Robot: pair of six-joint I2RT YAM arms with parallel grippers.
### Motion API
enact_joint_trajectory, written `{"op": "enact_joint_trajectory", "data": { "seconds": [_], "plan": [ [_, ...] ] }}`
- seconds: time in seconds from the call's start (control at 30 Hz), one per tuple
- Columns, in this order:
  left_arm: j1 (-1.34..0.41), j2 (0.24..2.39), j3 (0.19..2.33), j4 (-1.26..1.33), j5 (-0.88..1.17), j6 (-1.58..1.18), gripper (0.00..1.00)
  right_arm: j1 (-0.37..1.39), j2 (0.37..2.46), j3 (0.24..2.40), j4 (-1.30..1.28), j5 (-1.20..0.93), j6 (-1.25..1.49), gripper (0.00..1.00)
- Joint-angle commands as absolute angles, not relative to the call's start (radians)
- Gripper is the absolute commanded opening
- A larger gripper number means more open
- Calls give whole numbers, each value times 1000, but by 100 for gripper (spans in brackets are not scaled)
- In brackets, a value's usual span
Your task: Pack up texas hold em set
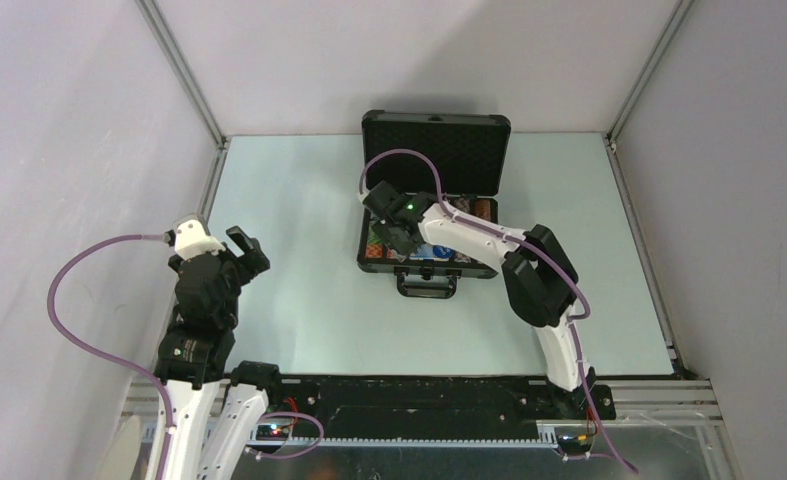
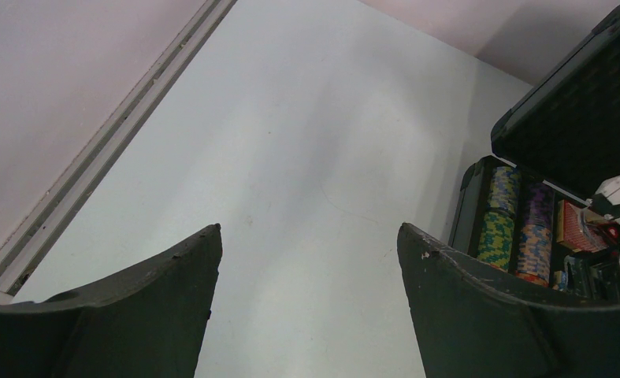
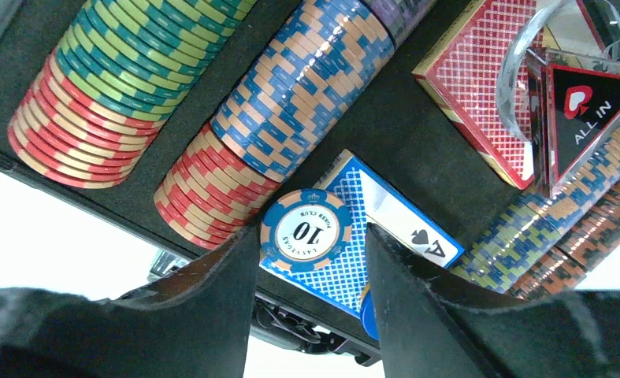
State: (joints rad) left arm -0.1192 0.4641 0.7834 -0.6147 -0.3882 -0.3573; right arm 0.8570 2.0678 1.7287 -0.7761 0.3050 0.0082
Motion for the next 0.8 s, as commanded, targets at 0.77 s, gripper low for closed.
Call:
{"op": "enact_joint_trajectory", "data": {
  "seconds": [0.77],
  "plan": [
    [-114, 464, 780, -590, -382, -340, 87, 905, 2125, 1769, -768, 410, -92, 34]
  ]
}}
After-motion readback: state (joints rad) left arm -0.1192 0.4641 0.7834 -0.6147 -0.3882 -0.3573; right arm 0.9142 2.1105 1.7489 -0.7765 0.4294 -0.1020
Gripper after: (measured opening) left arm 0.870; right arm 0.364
